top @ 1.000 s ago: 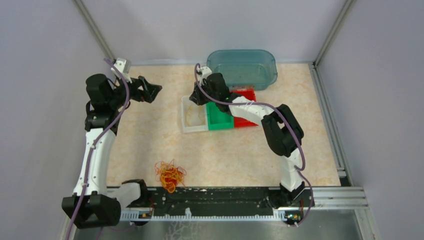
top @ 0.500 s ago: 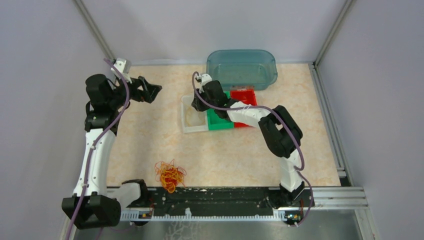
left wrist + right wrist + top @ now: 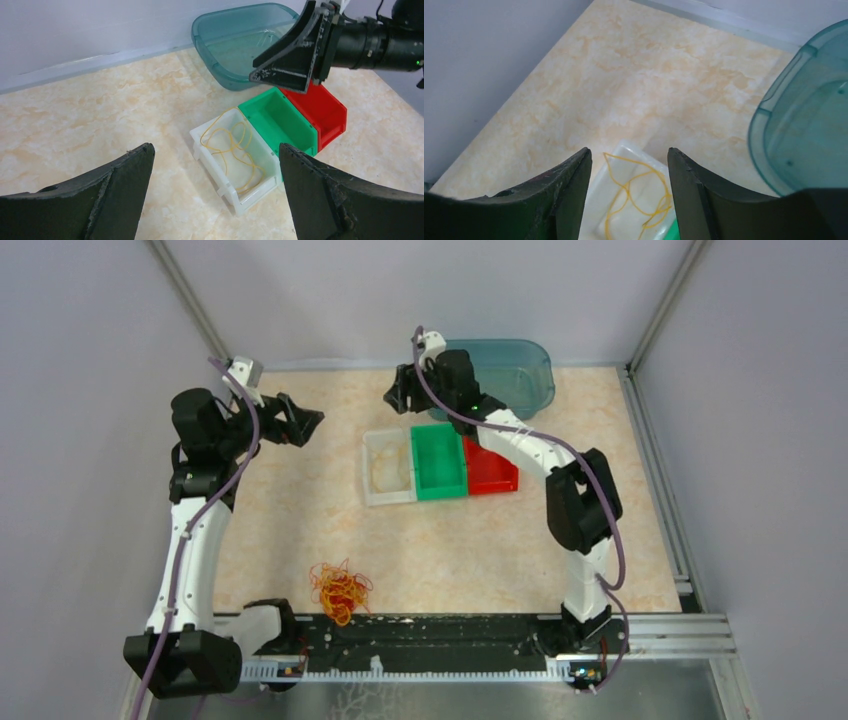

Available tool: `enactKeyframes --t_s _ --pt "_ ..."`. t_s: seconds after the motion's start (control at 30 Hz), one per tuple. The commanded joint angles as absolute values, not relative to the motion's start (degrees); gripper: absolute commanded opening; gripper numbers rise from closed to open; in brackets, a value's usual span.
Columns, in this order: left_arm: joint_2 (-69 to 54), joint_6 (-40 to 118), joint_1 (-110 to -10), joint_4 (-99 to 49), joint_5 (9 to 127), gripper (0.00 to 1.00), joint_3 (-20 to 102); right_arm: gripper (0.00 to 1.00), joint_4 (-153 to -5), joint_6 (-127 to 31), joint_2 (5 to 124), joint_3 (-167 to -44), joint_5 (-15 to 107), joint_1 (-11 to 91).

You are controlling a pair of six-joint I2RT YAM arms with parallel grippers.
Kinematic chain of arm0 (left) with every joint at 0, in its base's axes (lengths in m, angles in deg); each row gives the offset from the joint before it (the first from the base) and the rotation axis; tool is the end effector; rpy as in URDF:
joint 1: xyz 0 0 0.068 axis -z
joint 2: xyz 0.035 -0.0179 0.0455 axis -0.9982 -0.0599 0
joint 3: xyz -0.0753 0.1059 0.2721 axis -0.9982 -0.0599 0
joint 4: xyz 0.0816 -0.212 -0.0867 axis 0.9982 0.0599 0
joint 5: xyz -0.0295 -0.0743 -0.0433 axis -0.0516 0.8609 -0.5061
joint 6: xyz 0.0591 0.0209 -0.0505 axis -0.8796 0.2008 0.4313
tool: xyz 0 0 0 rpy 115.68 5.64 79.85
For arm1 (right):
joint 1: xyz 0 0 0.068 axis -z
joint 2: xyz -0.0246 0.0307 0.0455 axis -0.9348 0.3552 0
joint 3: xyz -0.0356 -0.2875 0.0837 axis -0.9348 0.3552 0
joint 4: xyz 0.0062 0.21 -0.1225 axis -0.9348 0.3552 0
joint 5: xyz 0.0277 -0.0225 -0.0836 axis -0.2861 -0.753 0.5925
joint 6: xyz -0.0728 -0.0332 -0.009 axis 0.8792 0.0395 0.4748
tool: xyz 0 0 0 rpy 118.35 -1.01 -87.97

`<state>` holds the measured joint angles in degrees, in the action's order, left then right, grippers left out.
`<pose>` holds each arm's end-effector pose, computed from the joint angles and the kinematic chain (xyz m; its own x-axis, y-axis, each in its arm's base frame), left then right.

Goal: Untangle the cables

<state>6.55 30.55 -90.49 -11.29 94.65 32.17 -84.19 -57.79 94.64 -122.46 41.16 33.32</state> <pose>0.2341 -0.0237 0.4172 -0.1896 -0.0515 -0.9805 0.4947 0.8576 -0.1407 0.3932 0.3033 0.3364 -0.4051 0.0513 -0.9128 -0.6561 0.6790 0.3293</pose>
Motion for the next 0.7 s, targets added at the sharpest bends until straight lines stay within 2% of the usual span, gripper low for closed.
enactKeyframes --t_s 0.0,0.37,0.67 --pt "7.2 28.9 -90.8 -11.2 96.1 1.0 32.0 0.59 -79.6 -55.3 98.5 -128.1 37.1 35.3" --pt "8.2 28.5 -90.8 -10.1 97.3 1.0 31.9 0.57 -81.8 -51.7 104.4 -128.7 36.2 35.5" --pt "8.2 28.6 -90.8 -10.1 97.1 1.0 32.4 0.47 -85.0 -50.4 105.7 -128.3 33.6 35.5"
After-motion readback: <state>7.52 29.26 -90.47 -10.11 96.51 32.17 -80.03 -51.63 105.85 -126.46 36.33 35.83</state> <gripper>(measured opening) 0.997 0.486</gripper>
